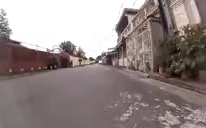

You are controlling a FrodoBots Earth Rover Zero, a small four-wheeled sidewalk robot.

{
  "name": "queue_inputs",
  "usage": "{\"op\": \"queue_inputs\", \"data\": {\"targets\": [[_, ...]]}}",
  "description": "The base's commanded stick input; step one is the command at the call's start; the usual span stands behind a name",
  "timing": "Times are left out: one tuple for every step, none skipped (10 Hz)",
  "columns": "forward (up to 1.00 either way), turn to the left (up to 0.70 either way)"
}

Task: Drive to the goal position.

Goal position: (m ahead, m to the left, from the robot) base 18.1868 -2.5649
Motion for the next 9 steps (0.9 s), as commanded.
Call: {"op": "queue_inputs", "data": {"targets": [[0.70, 0.00], [0.70, 0.00], [0.70, 0.00], [0.70, 0.00], [0.70, 0.00], [0.70, 0.00], [0.70, 0.00], [0.70, 0.00], [0.70, 0.00]]}}
